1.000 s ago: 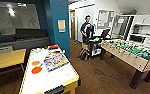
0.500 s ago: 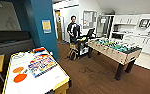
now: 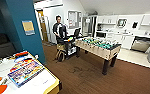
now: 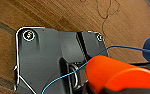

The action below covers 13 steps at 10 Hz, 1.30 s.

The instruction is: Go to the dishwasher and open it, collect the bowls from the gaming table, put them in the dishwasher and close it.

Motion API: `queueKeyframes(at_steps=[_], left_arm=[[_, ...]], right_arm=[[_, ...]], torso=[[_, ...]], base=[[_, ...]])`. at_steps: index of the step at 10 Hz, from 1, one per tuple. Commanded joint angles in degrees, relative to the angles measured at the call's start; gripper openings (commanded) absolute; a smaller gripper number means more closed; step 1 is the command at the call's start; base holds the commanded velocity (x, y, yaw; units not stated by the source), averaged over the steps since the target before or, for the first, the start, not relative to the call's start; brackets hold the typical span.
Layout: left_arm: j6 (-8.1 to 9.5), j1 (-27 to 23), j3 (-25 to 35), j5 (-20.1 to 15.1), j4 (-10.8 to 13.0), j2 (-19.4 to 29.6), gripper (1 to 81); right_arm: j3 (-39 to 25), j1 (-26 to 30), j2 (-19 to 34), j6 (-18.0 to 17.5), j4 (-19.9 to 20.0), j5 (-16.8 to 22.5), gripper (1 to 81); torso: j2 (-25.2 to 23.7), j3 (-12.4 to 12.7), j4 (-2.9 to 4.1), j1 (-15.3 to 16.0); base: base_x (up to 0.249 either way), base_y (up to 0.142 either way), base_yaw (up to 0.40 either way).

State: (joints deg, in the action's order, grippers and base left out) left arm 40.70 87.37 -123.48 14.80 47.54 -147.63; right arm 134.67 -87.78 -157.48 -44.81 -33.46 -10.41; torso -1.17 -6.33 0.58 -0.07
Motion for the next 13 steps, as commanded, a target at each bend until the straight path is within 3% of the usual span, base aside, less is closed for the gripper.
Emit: queueKeyframes(at_steps=[1, 13], left_arm=[[0.08, -2.33, 0.52, -1.26, 0.44, 0.93, 1.0], [0.08, -2.33, 0.17, -1.26, 0.53, 0.93, 1.0]], right_arm=[[-0.12, 2.21, 0.82, 0.25, -0.99, 1.80, 1.0], [0.06, 2.30, 0.38, 0.25, -1.34, 1.80, 1.0]], torso=[[0.00, 0.00, 0.00, 0.07], [0.00, 0.00, 0.00, 0.07]], base=[[0.000, 0.000, -0.390], [0.000, 0.000, -0.390]])
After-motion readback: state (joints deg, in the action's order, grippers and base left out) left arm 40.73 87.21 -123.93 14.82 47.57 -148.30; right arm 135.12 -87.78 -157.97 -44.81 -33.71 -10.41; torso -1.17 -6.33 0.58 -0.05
